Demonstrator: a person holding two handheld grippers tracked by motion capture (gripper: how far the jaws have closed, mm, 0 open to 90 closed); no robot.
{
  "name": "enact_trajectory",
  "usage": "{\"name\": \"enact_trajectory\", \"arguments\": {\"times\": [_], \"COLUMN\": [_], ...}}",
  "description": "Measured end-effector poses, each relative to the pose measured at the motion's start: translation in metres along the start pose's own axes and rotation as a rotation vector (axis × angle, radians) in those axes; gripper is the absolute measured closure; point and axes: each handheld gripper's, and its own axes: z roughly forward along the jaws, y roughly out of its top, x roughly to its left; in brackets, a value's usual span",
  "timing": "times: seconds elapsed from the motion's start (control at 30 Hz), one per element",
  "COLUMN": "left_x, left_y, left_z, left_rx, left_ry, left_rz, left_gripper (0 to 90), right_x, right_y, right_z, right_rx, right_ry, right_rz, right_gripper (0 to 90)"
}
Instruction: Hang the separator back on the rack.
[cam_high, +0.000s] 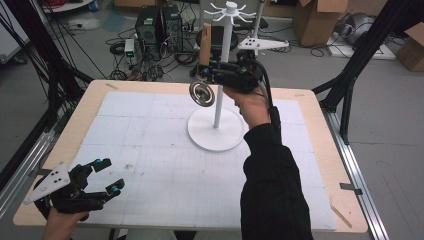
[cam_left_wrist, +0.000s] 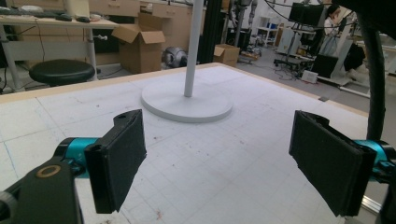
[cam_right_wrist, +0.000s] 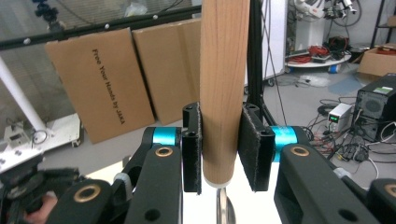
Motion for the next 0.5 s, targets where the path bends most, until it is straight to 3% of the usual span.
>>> {"name": "enact_trajectory", "arguments": {"times": [0.27, 0.5], "left_x": [0.000, 0.000], "left_y": [0.000, 0.000], "left_z": [-0.001, -0.001], "left_rx": [-0.006, -0.003], "left_ry": [0.002, 0.002], "left_rz": [-0.005, -0.005], "left_gripper": [19.1, 19.2], "right_x": [-0.011, -0.020], "right_y": [0.009, 0.009], "right_z": [0.003, 0.003], "right_rx": [-0.003, -0.003], "right_ry": [-0.014, -0.056], "right_rz": [0.031, 0.067], "right_gripper": [71.8, 71.7]}}
